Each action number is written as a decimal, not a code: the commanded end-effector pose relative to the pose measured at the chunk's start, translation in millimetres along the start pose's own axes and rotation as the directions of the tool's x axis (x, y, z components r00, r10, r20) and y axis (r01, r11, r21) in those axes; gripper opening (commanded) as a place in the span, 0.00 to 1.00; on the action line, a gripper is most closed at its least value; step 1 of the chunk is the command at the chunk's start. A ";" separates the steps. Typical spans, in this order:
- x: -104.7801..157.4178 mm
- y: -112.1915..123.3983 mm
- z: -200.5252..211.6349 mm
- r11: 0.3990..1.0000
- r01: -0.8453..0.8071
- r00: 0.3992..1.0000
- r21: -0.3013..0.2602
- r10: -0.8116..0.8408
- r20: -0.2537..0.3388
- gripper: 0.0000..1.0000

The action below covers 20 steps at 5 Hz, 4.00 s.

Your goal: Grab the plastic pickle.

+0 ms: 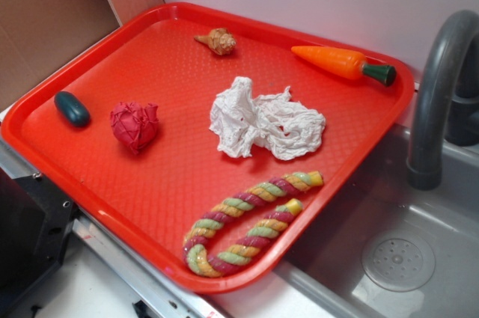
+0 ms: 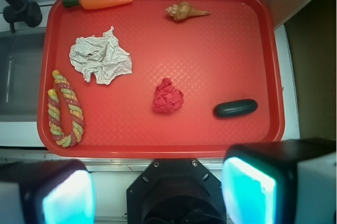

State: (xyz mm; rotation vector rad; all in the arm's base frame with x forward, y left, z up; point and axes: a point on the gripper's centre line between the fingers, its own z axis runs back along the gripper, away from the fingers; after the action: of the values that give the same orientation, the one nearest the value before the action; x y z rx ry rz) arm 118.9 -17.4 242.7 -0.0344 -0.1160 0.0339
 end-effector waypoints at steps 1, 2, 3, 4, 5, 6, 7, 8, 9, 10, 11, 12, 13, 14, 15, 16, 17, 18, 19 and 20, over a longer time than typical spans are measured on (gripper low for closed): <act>0.0 0.0 0.0 1.000 0.000 1.000 0.000 0.000 0.000 1.00; 3.6 28.5 -16.2 0.977 -0.212 0.973 0.014 0.210 0.093 1.00; 4.0 47.4 -30.9 0.948 -0.317 0.941 0.027 0.311 0.133 1.00; 7.6 73.2 -60.8 0.900 -0.427 0.901 0.088 0.414 0.132 1.00; 12.7 94.9 -91.3 0.846 -0.525 0.849 0.097 0.511 0.136 1.00; 11.7 118.7 -118.1 0.755 -0.646 0.759 0.117 0.617 0.211 1.00; 9.5 125.4 -139.8 0.725 -0.685 0.725 0.074 0.668 0.170 1.00; 11.4 127.3 -164.5 0.713 -0.699 0.712 0.053 0.688 0.143 1.00; 17.2 129.2 -179.5 0.710 -0.704 0.709 0.033 0.699 0.090 1.00; 19.0 133.4 -194.4 0.733 -0.677 0.734 -0.061 0.679 0.019 1.00; 19.3 137.8 -198.5 0.731 -0.673 0.736 -0.114 0.677 -0.001 1.00; 20.0 140.7 -197.9 0.735 -0.667 0.737 -0.126 0.675 0.035 1.00; 28.5 143.3 -206.4 0.749 -0.656 0.749 -0.090 0.661 0.045 1.00; 41.7 140.6 -213.4 0.763 -0.645 0.761 -0.035 0.646 0.065 1.00; 49.4 139.7 -223.2 0.770 -0.638 0.769 0.007 0.637 0.054 1.00; 50.6 137.2 -225.9 0.781 -0.622 0.782 0.046 0.619 0.065 0.00; 52.0 132.8 -220.9 0.827 -0.554 0.833 0.097 0.552 0.050 0.00; 55.9 115.8 -201.5 0.923 -0.354 0.928 0.153 0.367 -0.069 0.00; 65.5 95.1 -160.9 0.967 -0.200 0.972 0.157 0.216 -0.094 0.00; 79.2 70.0 -124.1 0.987 -0.086 0.992 0.132 0.098 -0.083 0.00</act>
State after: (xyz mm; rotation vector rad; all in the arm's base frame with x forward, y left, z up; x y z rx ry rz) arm 209.8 46.7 112.3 0.0773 0.0369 0.1296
